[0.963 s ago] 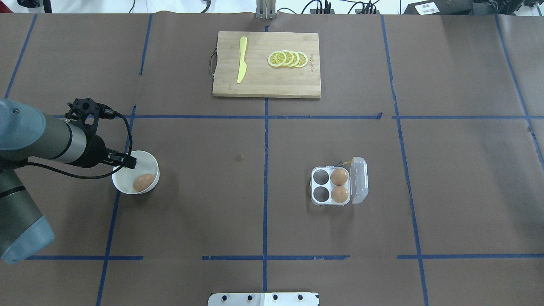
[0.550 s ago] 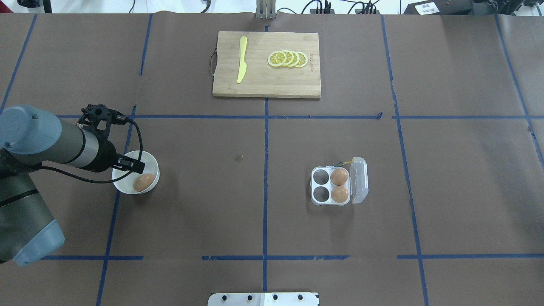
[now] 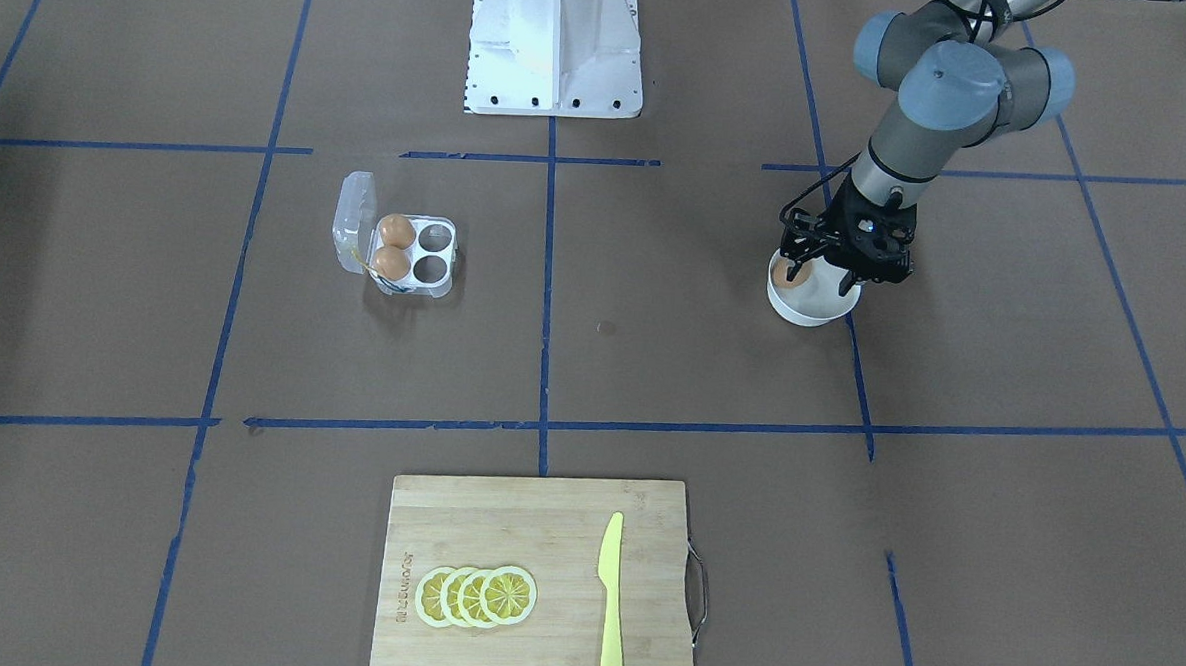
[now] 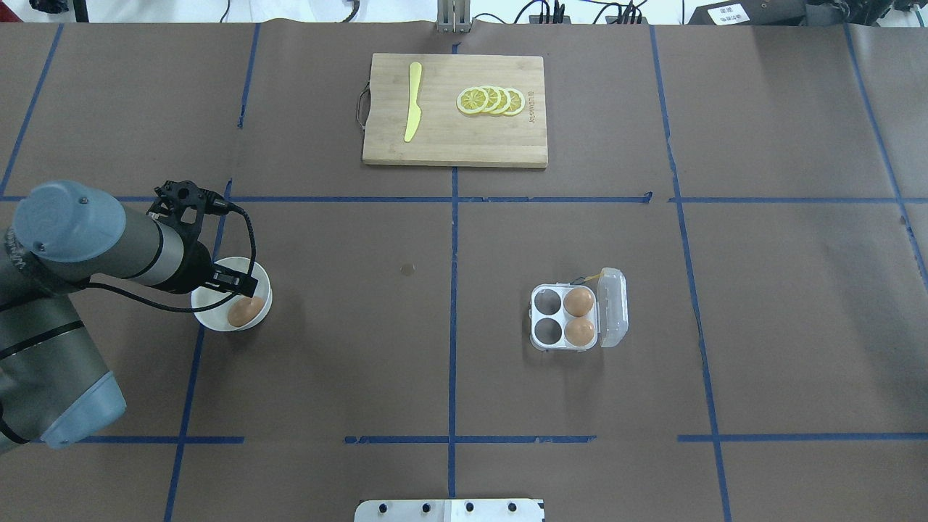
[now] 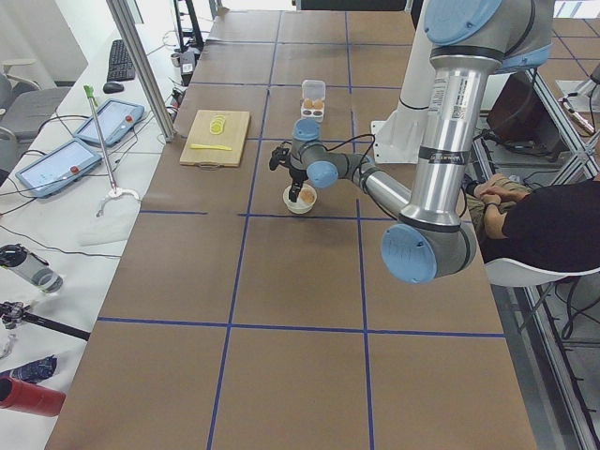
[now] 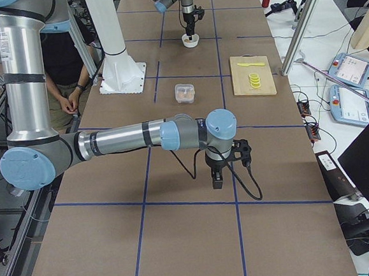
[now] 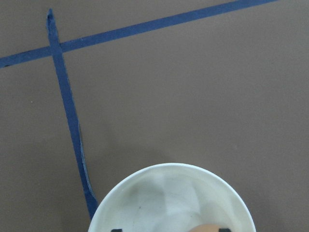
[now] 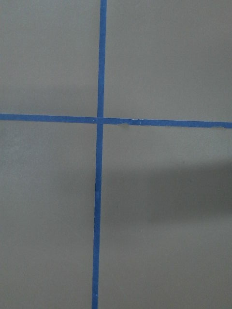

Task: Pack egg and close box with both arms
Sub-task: 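Close the left gripper on the brown egg inside the bowl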

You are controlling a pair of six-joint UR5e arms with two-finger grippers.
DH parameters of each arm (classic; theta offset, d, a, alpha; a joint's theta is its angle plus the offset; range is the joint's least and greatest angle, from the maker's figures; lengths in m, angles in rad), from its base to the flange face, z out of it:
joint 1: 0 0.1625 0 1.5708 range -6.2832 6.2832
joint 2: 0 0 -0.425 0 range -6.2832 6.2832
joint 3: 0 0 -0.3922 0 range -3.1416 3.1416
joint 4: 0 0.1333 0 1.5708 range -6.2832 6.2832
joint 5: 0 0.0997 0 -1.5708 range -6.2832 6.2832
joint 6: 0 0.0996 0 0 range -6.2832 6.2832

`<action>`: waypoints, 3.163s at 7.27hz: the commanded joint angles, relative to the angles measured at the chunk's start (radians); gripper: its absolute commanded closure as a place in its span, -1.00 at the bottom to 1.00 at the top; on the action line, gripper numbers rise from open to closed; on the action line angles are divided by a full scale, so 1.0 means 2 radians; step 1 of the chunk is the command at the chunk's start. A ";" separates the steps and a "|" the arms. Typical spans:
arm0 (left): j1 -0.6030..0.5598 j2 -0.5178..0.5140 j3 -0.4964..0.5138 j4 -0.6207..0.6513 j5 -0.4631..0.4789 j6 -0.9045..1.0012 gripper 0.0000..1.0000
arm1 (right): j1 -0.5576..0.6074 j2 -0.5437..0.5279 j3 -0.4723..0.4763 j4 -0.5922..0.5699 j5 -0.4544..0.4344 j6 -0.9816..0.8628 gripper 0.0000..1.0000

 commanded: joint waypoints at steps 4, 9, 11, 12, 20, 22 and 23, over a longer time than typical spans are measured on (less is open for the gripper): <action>0.019 0.000 0.000 0.000 0.000 0.000 -0.49 | 0.000 0.000 -0.003 0.000 0.001 0.000 -1.00; 0.024 -0.001 0.012 -0.002 0.001 0.001 -0.48 | 0.000 0.001 -0.003 0.000 0.001 0.001 -1.00; 0.026 -0.001 0.013 -0.002 0.001 0.001 -0.48 | 0.000 0.001 -0.003 0.000 0.001 0.001 -1.00; 0.026 -0.001 0.013 -0.001 0.000 0.001 -0.48 | 0.000 0.001 -0.002 0.000 0.001 0.001 -1.00; 0.028 -0.001 0.010 -0.001 0.000 0.001 0.43 | 0.000 0.003 -0.002 0.000 0.001 0.001 -1.00; 0.021 0.002 -0.013 0.000 -0.001 0.000 0.73 | 0.000 0.003 -0.002 0.000 0.000 0.001 -1.00; 0.014 0.009 -0.038 0.001 -0.001 0.000 0.93 | 0.000 0.006 -0.001 0.000 0.001 0.002 -1.00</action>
